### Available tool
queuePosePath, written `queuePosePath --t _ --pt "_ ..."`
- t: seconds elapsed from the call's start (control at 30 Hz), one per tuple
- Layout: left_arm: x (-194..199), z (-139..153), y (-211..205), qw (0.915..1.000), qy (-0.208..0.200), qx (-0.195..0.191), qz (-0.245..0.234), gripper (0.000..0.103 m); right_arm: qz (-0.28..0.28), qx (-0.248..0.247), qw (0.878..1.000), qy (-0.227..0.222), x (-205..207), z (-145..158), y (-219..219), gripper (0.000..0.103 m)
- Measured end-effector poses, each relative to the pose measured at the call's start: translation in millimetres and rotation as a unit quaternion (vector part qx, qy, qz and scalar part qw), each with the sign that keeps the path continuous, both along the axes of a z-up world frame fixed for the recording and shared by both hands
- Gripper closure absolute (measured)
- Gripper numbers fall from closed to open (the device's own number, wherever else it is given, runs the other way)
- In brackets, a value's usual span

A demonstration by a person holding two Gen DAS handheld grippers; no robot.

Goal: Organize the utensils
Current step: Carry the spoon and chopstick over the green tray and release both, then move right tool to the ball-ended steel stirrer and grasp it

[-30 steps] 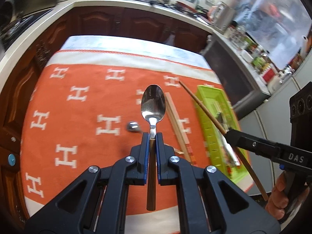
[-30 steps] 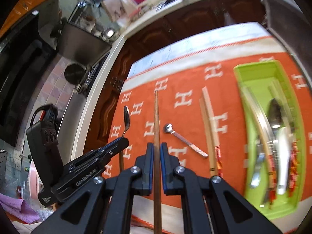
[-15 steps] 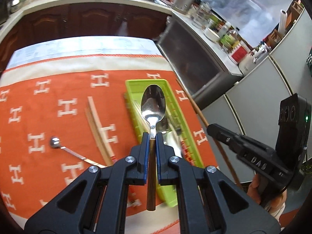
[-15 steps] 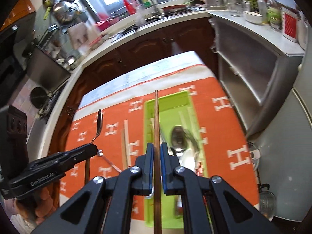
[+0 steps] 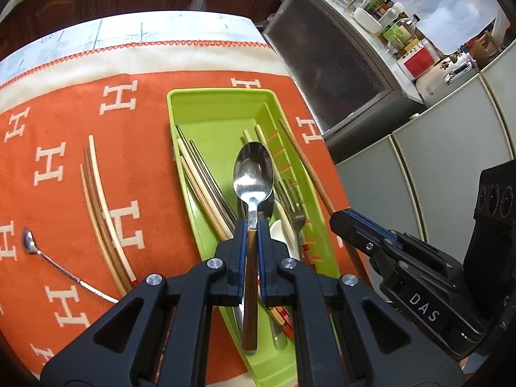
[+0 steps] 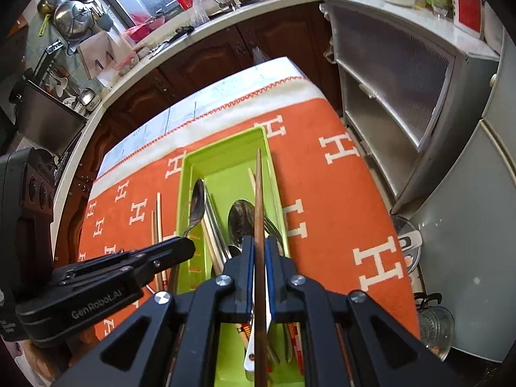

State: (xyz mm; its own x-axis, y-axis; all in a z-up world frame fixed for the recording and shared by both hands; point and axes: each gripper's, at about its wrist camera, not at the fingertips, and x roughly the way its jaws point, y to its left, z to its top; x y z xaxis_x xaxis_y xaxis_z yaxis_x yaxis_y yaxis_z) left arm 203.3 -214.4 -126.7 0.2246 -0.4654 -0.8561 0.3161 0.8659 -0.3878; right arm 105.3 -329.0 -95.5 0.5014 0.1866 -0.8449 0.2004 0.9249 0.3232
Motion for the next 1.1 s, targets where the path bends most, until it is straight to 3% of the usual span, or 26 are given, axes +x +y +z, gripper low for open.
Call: queuePosePath --t 0.23,0.47,0.87,1.1 --pt "5 -9 -2 1.0000 -0.001 0.001 -0.005 0.099 0.000 -0.002 1.000 0.018 11 -13 -1 0.096" --pt "-2 1 1 0.9999 -0.003 0.001 -0.013 0.098 0.002 0.008 1.000 0.028 12 -18 -3 0.095" --pt "-21 17 19 0.9996 -0.017 0.016 -0.019 0.098 0.013 0.004 1.000 0.016 -1 -6 5 0.095" --pt "-33 29 50 0.9990 -0.030 0.034 -0.007 0.098 0.028 -0.006 1.000 0.002 -13 11 17 0.095"
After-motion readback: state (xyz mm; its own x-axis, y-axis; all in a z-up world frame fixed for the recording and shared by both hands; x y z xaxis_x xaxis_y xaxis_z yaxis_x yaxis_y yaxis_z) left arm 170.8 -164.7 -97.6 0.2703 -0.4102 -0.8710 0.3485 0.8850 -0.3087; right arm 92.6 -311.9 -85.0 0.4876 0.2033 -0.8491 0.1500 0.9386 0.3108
